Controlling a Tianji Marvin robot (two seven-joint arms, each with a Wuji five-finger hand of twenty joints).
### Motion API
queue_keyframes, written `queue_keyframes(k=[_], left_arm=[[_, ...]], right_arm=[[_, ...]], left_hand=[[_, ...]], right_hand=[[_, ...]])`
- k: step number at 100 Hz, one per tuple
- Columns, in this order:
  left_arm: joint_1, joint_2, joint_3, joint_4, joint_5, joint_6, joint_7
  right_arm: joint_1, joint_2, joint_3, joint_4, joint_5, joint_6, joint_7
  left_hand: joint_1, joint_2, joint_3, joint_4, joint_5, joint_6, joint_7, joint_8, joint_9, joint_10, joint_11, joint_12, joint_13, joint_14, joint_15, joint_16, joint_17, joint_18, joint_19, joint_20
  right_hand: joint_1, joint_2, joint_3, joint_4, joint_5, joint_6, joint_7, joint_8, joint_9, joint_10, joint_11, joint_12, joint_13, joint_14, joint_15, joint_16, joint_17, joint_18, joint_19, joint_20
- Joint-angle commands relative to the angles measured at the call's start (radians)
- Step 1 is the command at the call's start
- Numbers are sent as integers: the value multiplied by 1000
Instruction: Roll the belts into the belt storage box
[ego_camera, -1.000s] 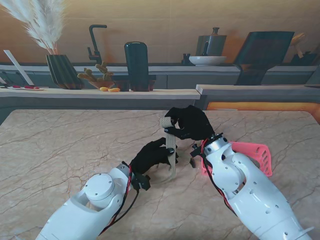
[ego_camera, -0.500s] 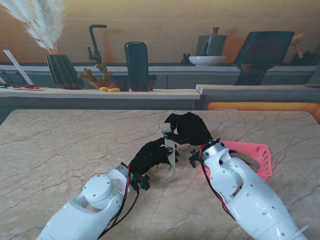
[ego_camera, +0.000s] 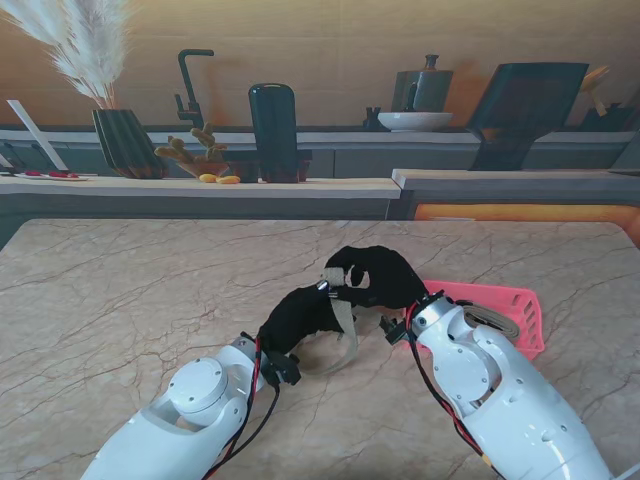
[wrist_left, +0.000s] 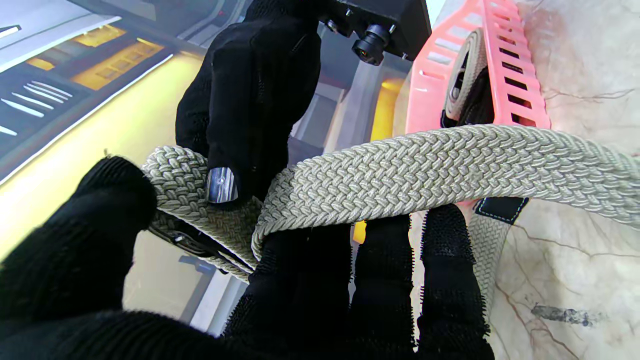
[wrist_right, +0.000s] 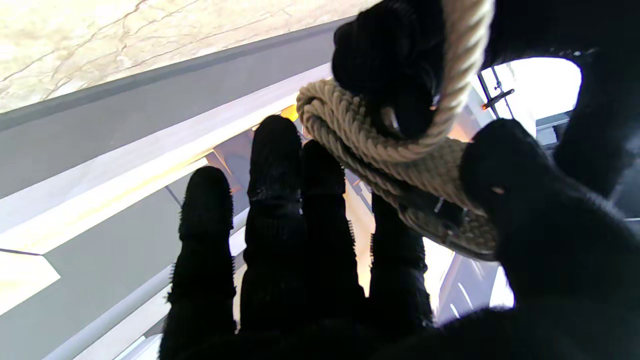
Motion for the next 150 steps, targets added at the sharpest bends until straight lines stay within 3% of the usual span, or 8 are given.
queue_keyframes(k=[1, 8, 12, 36, 60, 116, 137, 150], left_arm=[[-9, -7, -13, -16, -3, -15, -1], [-6, -9, -15, -20, -8, -15, 6], [-4, -10, -17, -22, -12, -14, 11], [7, -13, -23, -37, -43, 0, 18], [11, -12, -28, -43, -51, 9, 15], [32, -22, -53, -82, -128, 90, 41], [37, -24, -61, -94, -148, 108, 48], [35, -25, -61, -98, -139, 114, 66]], right_arm=[[-18, 6, -14, 19, -3, -22, 15], [-15, 10, -16, 31, -41, -44, 1], [-14, 11, -17, 37, -66, -52, -13], [6, 18, -36, 73, -179, -98, -93], [30, 28, -55, 99, -269, -131, -147], [68, 57, -97, 139, -419, -156, -224], [78, 66, -110, 146, -454, -154, -236], [81, 73, -111, 142, -480, -154, -244]], left_hand=[[-57, -44, 5, -33, -128, -158, -155, -14, -31, -37, -17, -11, -9, -32, -12, -10, -1, 13, -4, 8], [-75, -46, 6, -43, -128, -155, -157, -14, -27, -32, -12, -9, -5, -31, -13, -11, -1, 13, -5, 8], [-89, -54, 43, -61, -130, -154, -156, -8, -25, -31, -4, -5, -1, -33, -12, -10, 4, 12, -6, 9], [-106, -30, 28, -61, -134, -155, -129, 13, 2, -30, 23, 8, 13, -26, 6, -6, 9, 5, 1, 13], [-32, 7, -57, -28, -134, -156, -104, 41, 23, -27, 44, 26, 26, -21, 42, -2, 16, -6, 26, 17], [142, 20, -12, 11, -175, -157, -53, 74, 38, -46, 81, 45, 53, -36, 79, 5, 43, -38, 56, 17], [308, 22, 133, 51, -186, -170, 6, 97, 63, -77, 112, 55, 95, -72, 100, 6, 83, -72, 76, 14], [467, -66, 255, 26, -189, -187, 68, 113, 165, -103, 11, 205, 141, -106, 135, -1, 127, -102, 106, 0]], right_hand=[[-52, -22, -23, 63, 70, -75, 20, 121, 33, -42, 60, 19, -30, -17, -32, -16, -16, 10, -28, 31], [-74, -53, -1, 101, 54, -81, -4, 170, 18, -44, 46, 13, -33, -21, -48, -24, -13, 8, -39, 32], [-81, -69, 14, 100, 47, -83, -6, 184, 11, -49, 40, 10, -33, -25, -54, -28, -9, 7, -42, 32], [-114, -148, 121, 80, 9, -107, -11, 208, -21, -51, 24, 1, -35, -31, -63, -31, -6, 6, -49, 32], [-121, -149, 130, 75, 1, -111, 1, 214, -47, -40, 15, -8, -37, -26, -58, -32, -9, 13, -48, 30], [-113, -126, 111, 77, -27, -158, 14, 216, -137, 37, 22, -19, -89, -2, -41, -35, -39, 26, -40, 20], [-108, -108, 88, 81, -38, -151, 12, 214, -168, 56, 30, -20, -113, 6, -34, -38, -52, 27, -36, 15], [-105, -100, 76, 84, -45, -147, 8, 211, -183, 63, 37, -20, -123, 10, -28, -39, -60, 27, -33, 13]])
